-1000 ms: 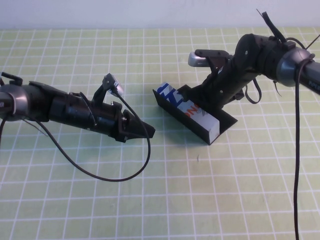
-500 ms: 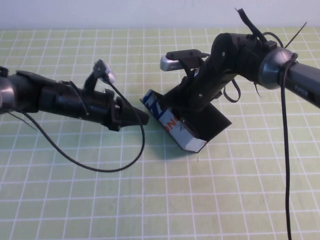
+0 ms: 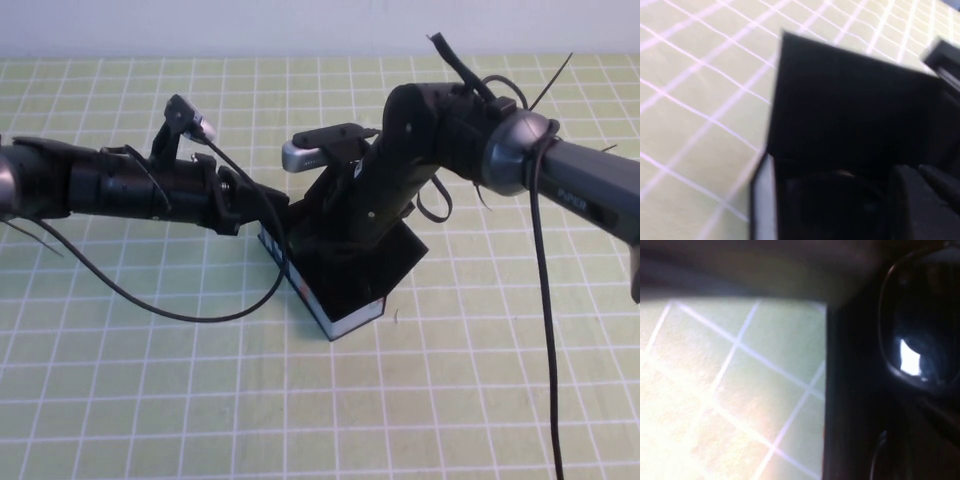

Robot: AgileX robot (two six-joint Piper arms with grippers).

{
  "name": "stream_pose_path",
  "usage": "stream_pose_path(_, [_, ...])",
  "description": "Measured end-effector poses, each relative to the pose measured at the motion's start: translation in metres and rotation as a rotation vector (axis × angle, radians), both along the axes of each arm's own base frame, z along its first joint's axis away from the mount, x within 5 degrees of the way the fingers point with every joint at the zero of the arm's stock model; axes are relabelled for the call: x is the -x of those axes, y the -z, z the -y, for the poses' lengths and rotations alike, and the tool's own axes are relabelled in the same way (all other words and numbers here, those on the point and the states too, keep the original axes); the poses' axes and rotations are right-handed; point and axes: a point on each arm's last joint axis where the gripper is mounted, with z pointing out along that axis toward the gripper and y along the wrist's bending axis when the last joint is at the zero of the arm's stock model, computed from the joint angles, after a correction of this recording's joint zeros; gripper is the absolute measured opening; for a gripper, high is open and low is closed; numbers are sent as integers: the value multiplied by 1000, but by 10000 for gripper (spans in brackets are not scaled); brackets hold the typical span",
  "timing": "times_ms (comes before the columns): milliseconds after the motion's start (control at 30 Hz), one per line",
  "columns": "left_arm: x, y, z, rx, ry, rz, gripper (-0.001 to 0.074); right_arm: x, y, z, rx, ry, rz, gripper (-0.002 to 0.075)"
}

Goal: Take glasses out of glasses case
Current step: Pick up the glasses from the glasses case

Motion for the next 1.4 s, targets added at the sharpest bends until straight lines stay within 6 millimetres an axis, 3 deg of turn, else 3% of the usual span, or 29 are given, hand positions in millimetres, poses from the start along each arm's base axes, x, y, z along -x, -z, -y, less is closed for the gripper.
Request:
stream_pose_path(200, [-11,3,-1,1,-67,20,-4,4,0,-3,7,-15,-14,-16])
stream_pose_path(433, [-27,29,1,-17,-72,-63,-4,5,-1,-3,10,-18,-19,-16])
stream_pose_path(733, [-27,35,0,-58,-52,-127,-4,15,-31,4,22,-31,-21,-16])
stream_pose_path(900, [-26,35,0,-58,-55,-151,-4,24,-32,13,117,-41,-98,-16])
stream_pose_path(1133, [-21,36,0,-83,-12,-211,-4,15,-30,26,257,26,-21,-16])
stream_pose_path(1400, [-10,37,0,-106,75,-288,-4,-7,-32,39,203,98,88,-16])
